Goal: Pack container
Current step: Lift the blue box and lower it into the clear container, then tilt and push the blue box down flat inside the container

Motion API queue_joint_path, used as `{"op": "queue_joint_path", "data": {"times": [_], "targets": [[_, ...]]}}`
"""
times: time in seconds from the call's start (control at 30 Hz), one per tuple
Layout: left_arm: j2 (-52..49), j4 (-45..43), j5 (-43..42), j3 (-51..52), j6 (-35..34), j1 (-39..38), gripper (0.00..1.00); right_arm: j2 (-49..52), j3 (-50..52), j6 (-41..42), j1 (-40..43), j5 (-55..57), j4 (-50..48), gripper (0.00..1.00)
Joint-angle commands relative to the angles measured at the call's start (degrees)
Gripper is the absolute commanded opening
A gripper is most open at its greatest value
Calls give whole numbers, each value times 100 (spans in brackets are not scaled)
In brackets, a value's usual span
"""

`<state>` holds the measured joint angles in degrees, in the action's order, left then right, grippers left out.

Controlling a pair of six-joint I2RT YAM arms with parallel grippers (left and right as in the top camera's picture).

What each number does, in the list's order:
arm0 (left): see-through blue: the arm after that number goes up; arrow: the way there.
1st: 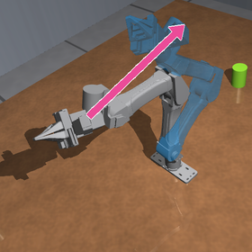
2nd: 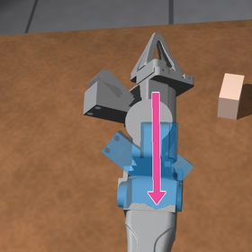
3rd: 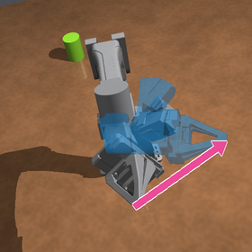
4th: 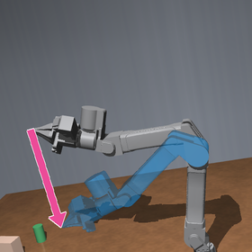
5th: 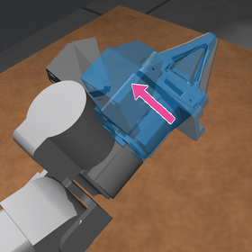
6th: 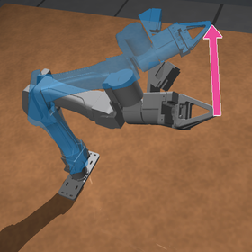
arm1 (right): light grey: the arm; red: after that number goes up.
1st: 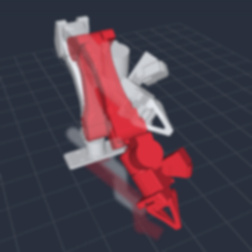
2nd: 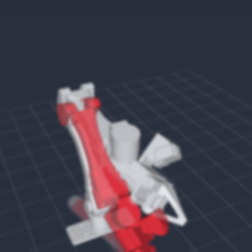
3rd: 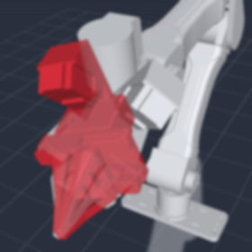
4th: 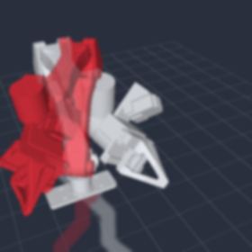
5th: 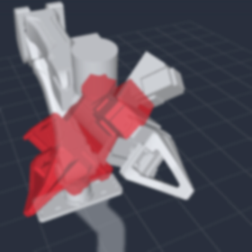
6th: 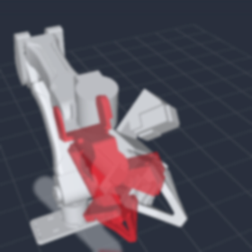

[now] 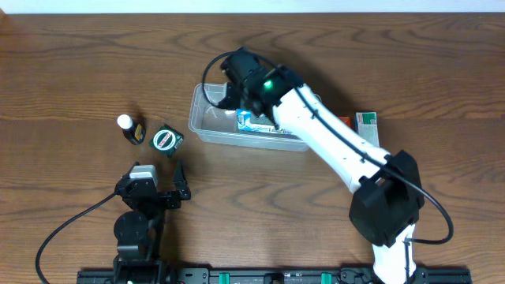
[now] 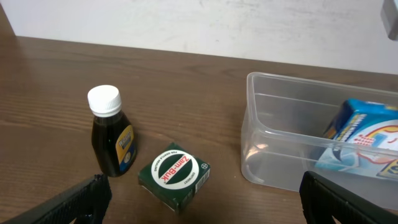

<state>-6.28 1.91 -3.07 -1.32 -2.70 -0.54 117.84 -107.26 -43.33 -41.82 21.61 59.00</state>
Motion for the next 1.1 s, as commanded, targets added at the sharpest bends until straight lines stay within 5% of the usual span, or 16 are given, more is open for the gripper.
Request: {"op": "queue_joint_path", "data": {"times": [0.0, 0.17, 0.33, 0.43, 0.6, 1.07], "targets": [[7, 173, -81, 109, 96, 24, 98, -398, -42, 511, -96, 225, -118, 28], [7, 173, -79, 109, 96, 24, 98, -404, -42, 1635, 208, 35, -140, 20], [7, 173, -79, 109, 96, 26, 98, -367, -20, 2879, 782, -1241, -92, 2], [7, 173, -79, 109, 96, 24, 98, -291, 59, 3333, 1060, -1753, 4, 2], [7, 173, -79, 109, 96, 24, 98, -186, 125, 3331, 1200, -2747, 179, 1], [7, 173, -79, 109, 96, 24, 98, 284, 160, 3305, 719, -2813, 1027, 1]]}}
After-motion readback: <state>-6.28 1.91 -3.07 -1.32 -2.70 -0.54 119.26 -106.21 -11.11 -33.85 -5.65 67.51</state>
